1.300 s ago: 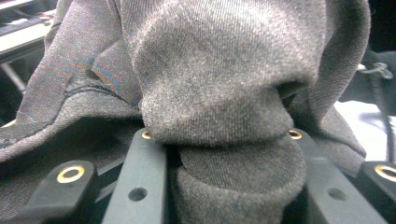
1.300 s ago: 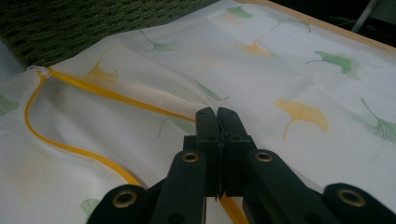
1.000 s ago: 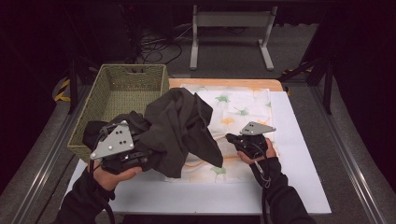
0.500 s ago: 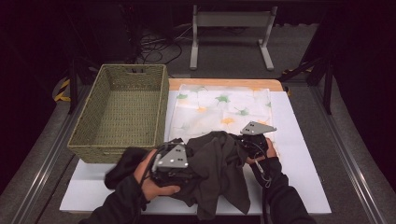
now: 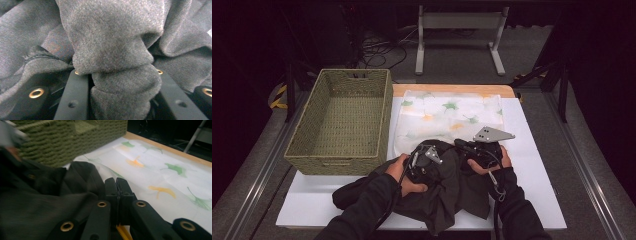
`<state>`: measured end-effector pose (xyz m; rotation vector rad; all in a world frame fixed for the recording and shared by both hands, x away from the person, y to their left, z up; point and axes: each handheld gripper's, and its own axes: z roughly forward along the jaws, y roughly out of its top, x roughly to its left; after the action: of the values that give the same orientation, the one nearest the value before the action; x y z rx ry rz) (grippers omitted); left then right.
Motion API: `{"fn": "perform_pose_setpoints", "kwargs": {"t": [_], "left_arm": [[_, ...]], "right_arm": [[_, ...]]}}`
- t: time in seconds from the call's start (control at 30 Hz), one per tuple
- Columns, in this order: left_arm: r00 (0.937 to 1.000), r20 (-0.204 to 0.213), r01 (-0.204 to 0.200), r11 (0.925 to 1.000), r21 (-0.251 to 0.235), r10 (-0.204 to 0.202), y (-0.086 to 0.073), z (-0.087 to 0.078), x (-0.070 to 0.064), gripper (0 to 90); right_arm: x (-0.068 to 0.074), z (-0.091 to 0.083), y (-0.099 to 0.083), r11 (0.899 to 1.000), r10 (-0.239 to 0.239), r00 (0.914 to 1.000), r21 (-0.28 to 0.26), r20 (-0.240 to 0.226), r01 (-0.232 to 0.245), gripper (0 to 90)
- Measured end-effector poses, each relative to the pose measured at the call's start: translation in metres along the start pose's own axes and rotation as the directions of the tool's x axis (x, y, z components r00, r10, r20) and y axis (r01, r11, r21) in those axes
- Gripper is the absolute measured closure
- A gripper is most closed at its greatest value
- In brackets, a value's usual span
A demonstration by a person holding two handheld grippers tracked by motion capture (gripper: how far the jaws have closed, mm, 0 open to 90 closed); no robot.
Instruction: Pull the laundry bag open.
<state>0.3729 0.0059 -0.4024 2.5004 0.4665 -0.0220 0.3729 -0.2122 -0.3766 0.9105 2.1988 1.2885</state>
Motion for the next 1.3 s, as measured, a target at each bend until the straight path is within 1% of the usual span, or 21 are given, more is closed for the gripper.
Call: {"fn": "perform_pose_setpoints", "kwargs": {"t": [0.13,0.27,0.3,0.37,0.4,0.43,0.47,0.5,0.53,0.57,0.63,0.67,0.77,0.83,0.93,1.0,1.07,1.1,1.17,1.23,1.3], "left_arm": [[0.9984,-0.047,0.031,0.9994,-0.015,-0.032,0.006,0.000,0.005,67.9],[0.9888,-0.082,0.117,0.9888,-0.092,-0.125,0.009,-0.005,0.019,67.6],[0.9888,-0.082,0.117,0.9888,-0.092,-0.125,0.009,-0.005,0.019,67.5],[0.9796,-0.096,0.162,0.9768,-0.140,-0.177,0.009,-0.009,0.025,67.3],[0.9693,-0.109,0.197,0.9613,-0.193,-0.220,0.009,-0.011,0.029,67.2],[0.9693,-0.109,0.197,0.9613,-0.193,-0.220,0.009,-0.011,0.029,67.1],[0.9569,-0.136,0.220,0.9456,-0.240,-0.257,0.009,-0.012,0.032,66.9],[0.9569,-0.136,0.220,0.9456,-0.240,-0.257,0.009,-0.012,0.032,66.6],[0.9547,-0.128,0.231,0.9403,-0.250,-0.268,0.009,-0.011,0.035,66.6],[0.9484,-0.096,0.265,0.9222,-0.281,-0.302,0.005,-0.012,0.040,66.0],[0.9455,-0.083,0.279,0.9161,-0.288,-0.315,0.003,-0.012,0.043,65.6],[0.9356,-0.079,0.303,0.8979,-0.319,-0.344,0.001,-0.012,0.046,65.1],[0.9311,-0.073,0.311,0.8818,-0.355,-0.357,-0.003,-0.011,0.050,63.5],[0.9260,-0.098,0.307,0.8783,-0.366,-0.365,-0.003,-0.008,0.050,61.4],[0.9200,-0.139,0.297,0.8832,-0.363,-0.366,-0.003,-0.004,0.048,54.9],[0.9343,-0.150,0.254,0.8995,-0.355,-0.323,-0.002,-0.003,0.044,46.3],[0.9519,-0.173,0.192,0.9313,-0.310,-0.253,-0.003,-0.005,0.036,33.2],[0.9519,-0.173,0.192,0.9313,-0.310,-0.253,-0.003,-0.005,0.036,27.1],[0.9592,-0.204,0.129,0.9445,-0.302,-0.196,-0.007,-0.015,0.025,24.8],[0.9715,-0.194,0.080,0.9585,-0.273,-0.137,-0.013,-0.027,0.018,15.7],[0.9742,-0.217,0.005,0.9684,-0.249,-0.061,-0.022,-0.041,0.009,14.3]], "right_arm": [[0.009,-0.009,0.010,0.999,-0.007,0.9998,-0.045,-0.019,0.006,88.6],[0.021,-0.013,0.015,0.998,-0.034,0.9985,-0.057,-0.043,0.032,88.6],[0.021,-0.013,0.015,0.998,-0.034,0.9985,-0.057,-0.043,0.032,88.6],[0.028,-0.016,0.018,0.997,-0.055,0.9966,-0.059,-0.061,0.051,88.7],[0.030,-0.017,0.018,0.997,-0.057,0.9962,-0.058,-0.066,0.054,88.7],[0.030,-0.017,0.018,0.997,-0.057,0.9962,-0.058,-0.066,0.054,88.7],[0.033,-0.018,0.018,0.996,-0.067,0.9952,-0.056,-0.072,0.063,88.8],[0.033,-0.018,0.018,0.996,-0.067,0.9952,-0.056,-0.072,0.063,88.8],[0.034,-0.019,0.018,0.996,-0.070,0.9950,-0.053,-0.071,0.066,88.9],[0.034,-0.018,0.016,0.996,-0.077,0.9955,-0.039,-0.055,0.075,88.9],[0.034,-0.018,0.014,0.996,-0.080,0.9956,-0.032,-0.049,0.078,88.9],[0.033,-0.017,0.013,0.997,-0.079,0.9959,-0.025,-0.045,0.078,88.9],[0.032,-0.014,0.007,0.997,-0.081,0.9959,0.000,-0.041,0.081,89.0],[0.033,-0.011,0.005,0.995,-0.098,0.9945,0.017,-0.038,0.099,89.0],[0.036,-0.008,0.001,0.992,-0.123,0.9911,0.032,-0.050,0.125,88.9],[0.038,-0.004,-0.001,0.989,-0.136,0.9892,0.052,-0.054,0.139,88.9],[0.038,-0.002,-0.003,0.986,-0.150,0.9875,0.071,-0.047,0.153,88.9],[0.038,-0.001,-0.004,0.983,-0.162,0.9860,0.086,-0.037,0.165,88.9],[0.038,-0.001,-0.005,0.982,-0.162,0.9861,0.091,-0.035,0.165,88.9],[0.037,0.000,-0.006,0.983,-0.154,0.9871,0.094,-0.044,0.158,88.9],[0.036,0.000,-0.006,0.983,-0.152,0.9876,0.096,-0.041,0.155,88.9]]}}
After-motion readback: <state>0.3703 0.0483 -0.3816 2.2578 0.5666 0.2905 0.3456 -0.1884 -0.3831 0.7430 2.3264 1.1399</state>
